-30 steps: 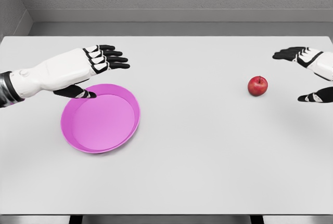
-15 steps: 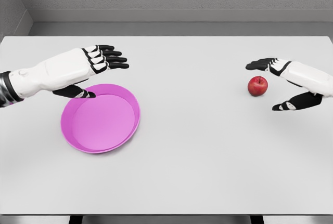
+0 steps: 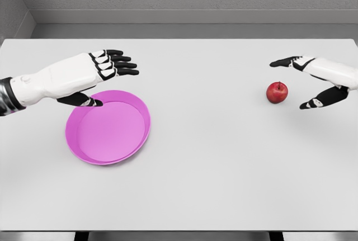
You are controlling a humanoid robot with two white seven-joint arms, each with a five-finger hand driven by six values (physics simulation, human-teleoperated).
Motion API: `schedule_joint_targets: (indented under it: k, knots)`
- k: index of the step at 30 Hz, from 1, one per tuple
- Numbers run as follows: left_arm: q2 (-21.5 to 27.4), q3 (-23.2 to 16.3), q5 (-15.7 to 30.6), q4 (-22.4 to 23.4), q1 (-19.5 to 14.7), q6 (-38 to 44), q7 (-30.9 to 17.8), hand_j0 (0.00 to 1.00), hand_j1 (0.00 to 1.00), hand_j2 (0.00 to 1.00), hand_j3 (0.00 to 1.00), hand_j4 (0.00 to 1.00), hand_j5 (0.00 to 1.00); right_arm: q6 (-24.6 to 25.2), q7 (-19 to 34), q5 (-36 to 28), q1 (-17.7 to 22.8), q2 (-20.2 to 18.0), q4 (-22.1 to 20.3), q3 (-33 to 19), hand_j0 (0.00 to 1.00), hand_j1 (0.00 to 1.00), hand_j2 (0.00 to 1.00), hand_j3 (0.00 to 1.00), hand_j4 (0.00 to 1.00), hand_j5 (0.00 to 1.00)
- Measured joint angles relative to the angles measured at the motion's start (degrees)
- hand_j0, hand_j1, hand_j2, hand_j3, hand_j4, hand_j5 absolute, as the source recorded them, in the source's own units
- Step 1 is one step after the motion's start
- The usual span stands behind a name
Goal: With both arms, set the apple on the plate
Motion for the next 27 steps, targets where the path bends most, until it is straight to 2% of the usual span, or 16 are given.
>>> schedule_joint_targets:
  k: [3, 7, 13, 21, 27]
  knots:
    - [0.0, 0.0, 0.0, 0.0, 0.0, 0.0, -0.2, 1.00, 1.00, 1.00, 1.00, 1.00, 1.00, 0.0, 0.0, 1.2, -0.9, 1.7, 3.5, 2.8, 1.00, 1.00, 1.00, 1.00, 1.00, 1.00]
    - [0.0, 0.0, 0.0, 0.0, 0.0, 0.0, -0.3, 1.00, 1.00, 1.00, 1.00, 1.00, 1.00, 0.0, 0.0, 2.5, -2.5, 3.6, 6.1, 4.4, 1.00, 1.00, 1.00, 1.00, 1.00, 1.00]
    - [0.0, 0.0, 0.0, 0.0, -0.1, 0.0, -0.3, 1.00, 1.00, 1.00, 1.00, 1.00, 1.00, 0.0, 0.0, 3.4, -5.1, 5.6, 9.5, 5.2, 1.00, 1.00, 1.00, 1.00, 1.00, 1.00]
    - [0.0, -0.1, 0.0, 0.0, -0.1, 0.0, -0.4, 1.00, 1.00, 1.00, 1.00, 1.00, 1.00, 0.0, 0.0, 7.5, -8.6, 9.3, 15.7, 6.0, 1.00, 1.00, 1.00, 1.00, 1.00, 1.00]
    - [0.0, -0.1, 0.0, 0.0, -0.1, 0.0, -0.5, 1.00, 1.00, 1.00, 1.00, 1.00, 1.00, 0.0, 0.0, 8.4, -8.7, 11.1, 17.9, 7.9, 1.00, 1.00, 1.00, 1.00, 1.00, 1.00]
